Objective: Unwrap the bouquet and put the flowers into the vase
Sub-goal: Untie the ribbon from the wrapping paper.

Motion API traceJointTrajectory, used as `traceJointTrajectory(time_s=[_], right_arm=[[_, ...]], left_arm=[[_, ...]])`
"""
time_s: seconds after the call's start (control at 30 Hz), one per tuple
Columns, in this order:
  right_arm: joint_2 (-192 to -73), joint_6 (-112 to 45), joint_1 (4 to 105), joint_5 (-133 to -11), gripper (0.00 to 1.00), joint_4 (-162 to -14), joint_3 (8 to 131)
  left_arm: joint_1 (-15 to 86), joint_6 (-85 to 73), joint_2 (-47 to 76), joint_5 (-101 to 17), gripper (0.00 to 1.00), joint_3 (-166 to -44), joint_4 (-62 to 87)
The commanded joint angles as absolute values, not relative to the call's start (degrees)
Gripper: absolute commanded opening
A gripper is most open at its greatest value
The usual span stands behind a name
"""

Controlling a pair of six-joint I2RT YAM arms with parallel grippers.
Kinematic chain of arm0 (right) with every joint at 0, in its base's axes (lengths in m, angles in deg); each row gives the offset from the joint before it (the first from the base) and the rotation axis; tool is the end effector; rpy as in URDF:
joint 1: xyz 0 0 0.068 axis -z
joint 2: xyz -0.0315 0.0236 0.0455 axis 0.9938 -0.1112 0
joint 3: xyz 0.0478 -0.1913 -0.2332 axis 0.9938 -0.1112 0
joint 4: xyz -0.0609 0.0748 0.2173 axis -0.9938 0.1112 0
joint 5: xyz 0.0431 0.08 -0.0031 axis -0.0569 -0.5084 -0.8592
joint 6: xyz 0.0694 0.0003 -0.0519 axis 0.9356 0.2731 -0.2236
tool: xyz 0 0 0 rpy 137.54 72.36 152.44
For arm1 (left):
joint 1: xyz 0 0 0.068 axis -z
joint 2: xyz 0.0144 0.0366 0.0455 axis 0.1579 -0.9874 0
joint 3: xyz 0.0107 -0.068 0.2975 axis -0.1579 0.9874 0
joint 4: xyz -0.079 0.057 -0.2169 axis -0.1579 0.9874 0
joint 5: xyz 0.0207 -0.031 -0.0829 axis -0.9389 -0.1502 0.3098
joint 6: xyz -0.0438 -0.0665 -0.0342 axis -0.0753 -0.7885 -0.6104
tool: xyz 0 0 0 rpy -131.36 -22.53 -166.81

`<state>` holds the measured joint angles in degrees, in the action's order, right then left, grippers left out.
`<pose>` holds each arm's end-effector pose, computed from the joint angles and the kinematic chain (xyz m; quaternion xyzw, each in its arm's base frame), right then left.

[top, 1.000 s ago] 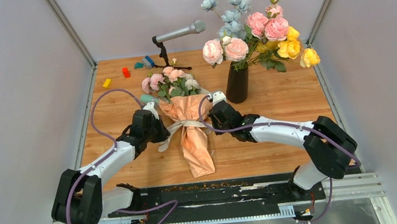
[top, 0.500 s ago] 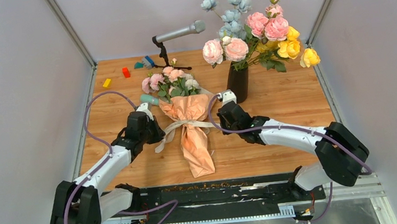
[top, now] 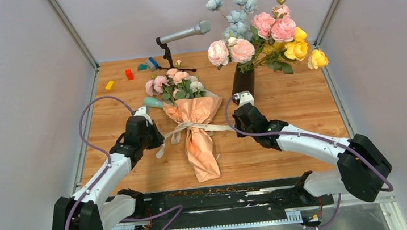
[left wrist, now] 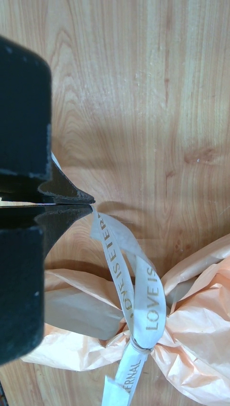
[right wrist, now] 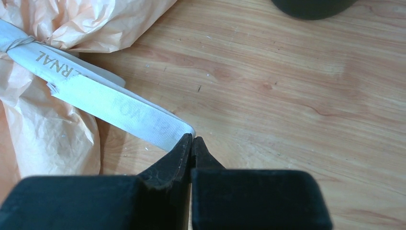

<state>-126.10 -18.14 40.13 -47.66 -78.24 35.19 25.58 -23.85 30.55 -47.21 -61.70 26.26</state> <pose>0.2062 0.1657 0.2278 -0.1129 0.9039 0.1017 0.3999 0.1905 -0.0605 0.2083 -0.0955 0.9085 -0.1805 0.3646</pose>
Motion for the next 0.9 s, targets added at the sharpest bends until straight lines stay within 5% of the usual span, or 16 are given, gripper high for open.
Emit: traceJointTrajectory(time_s=[0.0,0.87], right_arm=[[-122.85,-17.24,41.38,-46.72,0.0,-76.88,34.04],[-106.75,-15.23,55.44,-54.66,0.0,-71.61,28.48]], left_arm=[[24.81,-24.7,32.78,-48.44,0.0,-61.83,28.22],[20.29,-27.52,42.06,-49.28,0.0,-63.05,34.53]])
